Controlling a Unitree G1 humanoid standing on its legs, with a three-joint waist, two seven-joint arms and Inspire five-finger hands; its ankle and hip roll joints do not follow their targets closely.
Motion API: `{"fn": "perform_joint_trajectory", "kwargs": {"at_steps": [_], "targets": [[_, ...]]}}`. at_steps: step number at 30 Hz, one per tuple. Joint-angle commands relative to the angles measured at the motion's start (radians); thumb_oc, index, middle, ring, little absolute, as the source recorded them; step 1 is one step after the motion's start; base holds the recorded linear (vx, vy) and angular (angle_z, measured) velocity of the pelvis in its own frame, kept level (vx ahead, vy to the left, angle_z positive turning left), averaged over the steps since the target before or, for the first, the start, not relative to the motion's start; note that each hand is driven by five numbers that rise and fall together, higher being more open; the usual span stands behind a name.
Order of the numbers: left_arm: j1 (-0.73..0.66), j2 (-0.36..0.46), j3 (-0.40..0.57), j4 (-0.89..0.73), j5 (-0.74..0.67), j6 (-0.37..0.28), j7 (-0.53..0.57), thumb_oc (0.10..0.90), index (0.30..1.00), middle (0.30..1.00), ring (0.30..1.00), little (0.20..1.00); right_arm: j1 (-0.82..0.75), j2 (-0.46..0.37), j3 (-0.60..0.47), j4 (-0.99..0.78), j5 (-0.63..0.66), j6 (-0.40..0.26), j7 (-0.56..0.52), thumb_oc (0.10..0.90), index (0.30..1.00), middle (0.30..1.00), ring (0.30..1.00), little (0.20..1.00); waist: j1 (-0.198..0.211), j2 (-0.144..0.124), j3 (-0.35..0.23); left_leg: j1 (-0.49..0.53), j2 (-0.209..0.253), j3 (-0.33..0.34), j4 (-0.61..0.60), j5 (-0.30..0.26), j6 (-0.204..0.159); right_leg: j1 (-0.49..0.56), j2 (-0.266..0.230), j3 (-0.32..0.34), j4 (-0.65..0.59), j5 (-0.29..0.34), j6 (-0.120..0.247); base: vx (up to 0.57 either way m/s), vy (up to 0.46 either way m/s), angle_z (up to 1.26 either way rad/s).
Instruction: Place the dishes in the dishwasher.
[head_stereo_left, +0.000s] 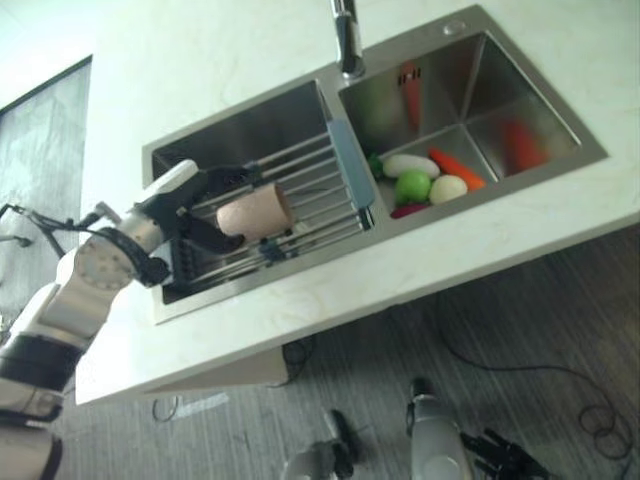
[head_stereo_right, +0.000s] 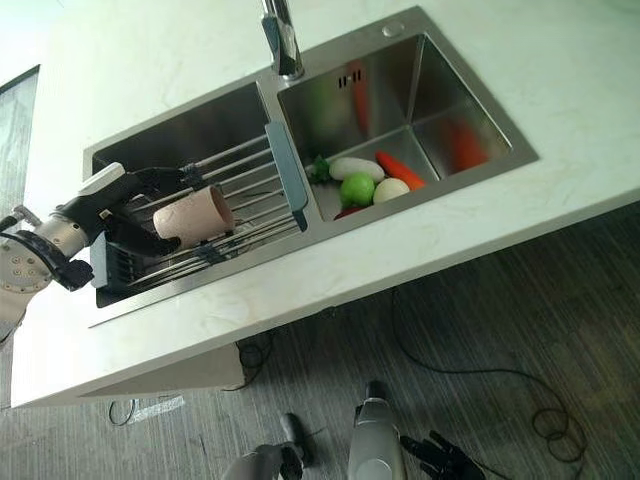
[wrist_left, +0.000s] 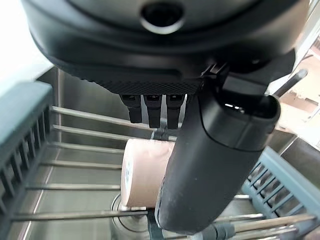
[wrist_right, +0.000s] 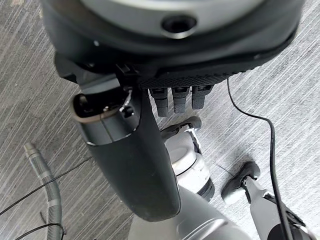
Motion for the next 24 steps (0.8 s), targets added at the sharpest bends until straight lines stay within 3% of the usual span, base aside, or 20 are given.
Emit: {"fn": "perform_joint_trajectory", "kwargs": {"at_steps": [1, 12, 24], "targets": [[-0.072, 0.056, 0.108, -0.025, -0.006, -0.023, 0.077, 0.800, 0.900, 0.900, 0.900, 0.900, 0.038, -0.011, -0.009, -0.004, 0.010, -0.009, 0.016, 0.800, 0.900, 0.900, 0.900, 0.900, -0.013, -0.020, -0.060, -0.074, -0.006, -0.051, 0.166, -0.113, 0.027, 0.095, -0.056, 0.006, -0.140, 0.013, 0.126, 0.00, 0.000, 0.00], [-0.082, 0.043, 0.094, -0.037, -0.004, 0.022, 0.059, 0.800, 0.900, 0.900, 0.900, 0.900, 0.033, -0.014, -0.010, -0.017, 0.020, -0.010, 0.017, 0.800, 0.900, 0.900, 0.900, 0.900, -0.021, -0.008, -0.038, -0.086, -0.008, -0.041, 0.166, -0.106, 0.027, 0.081, -0.064, 0.007, -0.140, 0.021, 0.129, 0.00, 0.000, 0.00], [-0.126, 0.050, 0.062, -0.007, 0.030, 0.030, 0.090, 0.800, 0.900, 0.900, 0.900, 0.900, 0.005, -0.015, 0.009, -0.072, 0.057, 0.006, 0.006, 0.800, 0.900, 0.900, 0.900, 0.900, -0.018, -0.015, 0.023, -0.135, -0.021, -0.056, 0.166, -0.100, 0.035, 0.033, -0.061, 0.014, -0.140, 0.039, 0.129, -0.04, -0.017, -0.04]]}}
